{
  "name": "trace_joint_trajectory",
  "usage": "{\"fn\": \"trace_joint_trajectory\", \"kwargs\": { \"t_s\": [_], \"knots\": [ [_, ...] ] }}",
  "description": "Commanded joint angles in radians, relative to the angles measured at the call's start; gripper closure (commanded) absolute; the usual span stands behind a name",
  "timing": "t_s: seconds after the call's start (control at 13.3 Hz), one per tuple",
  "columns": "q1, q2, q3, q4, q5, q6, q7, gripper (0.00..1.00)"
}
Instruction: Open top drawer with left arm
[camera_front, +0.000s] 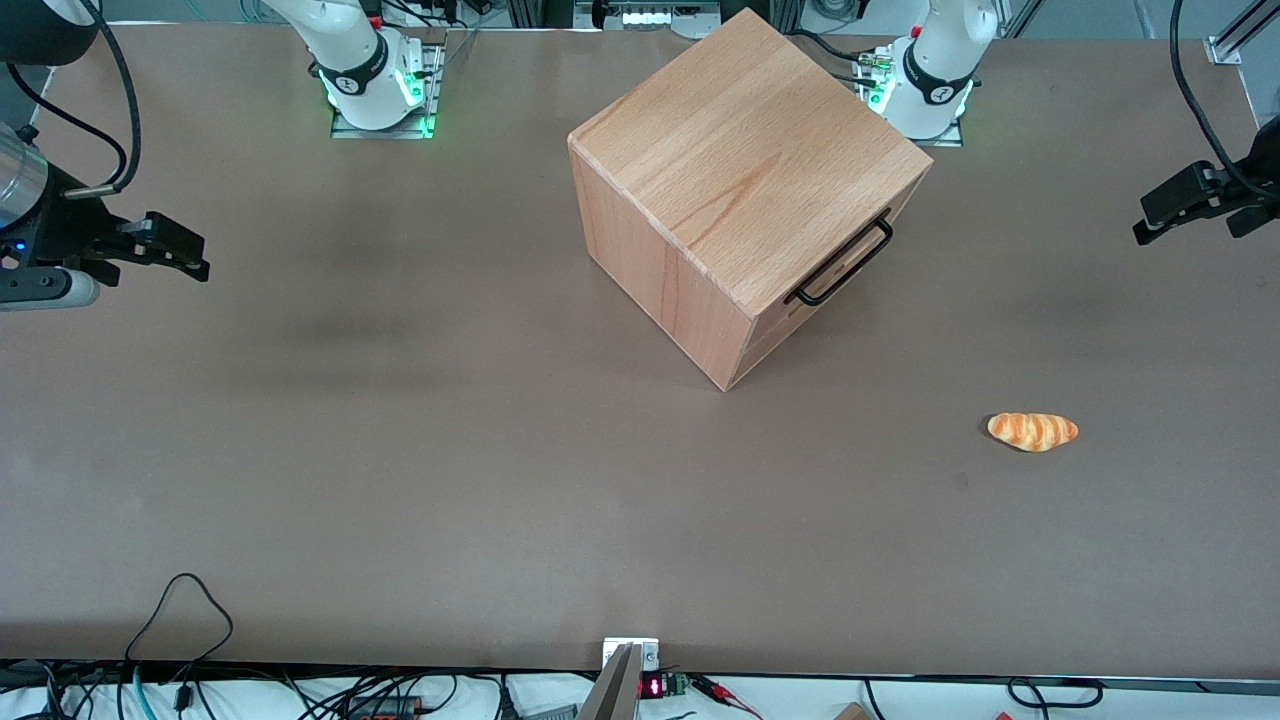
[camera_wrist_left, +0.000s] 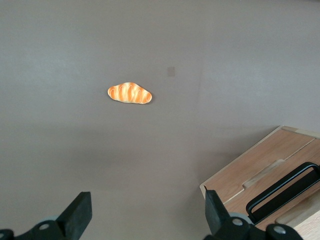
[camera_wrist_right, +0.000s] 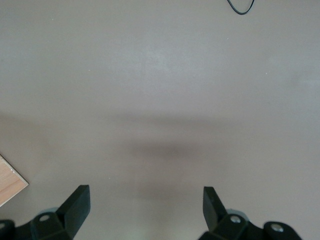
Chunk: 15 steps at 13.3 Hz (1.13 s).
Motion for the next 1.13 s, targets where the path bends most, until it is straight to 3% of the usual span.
{"fn": "trace_joint_trajectory", "kwargs": {
  "t_s": [0.0,0.23,0.75,1.05],
  "knots": [
    [0.006,0.015,-0.005,0.034,0.017,-0.023,0.041,0.0],
    [0.005,0.019,-0.005,0.047,-0.034,-0.043,0.1,0.0],
    [-0.04,0.088,-0.03,0.047,-0.039,-0.034,0.123,0.0],
    [-0.032,0.107,-0.028,0.032,-0.171,-0.034,0.453,0.0]
  ]
}}
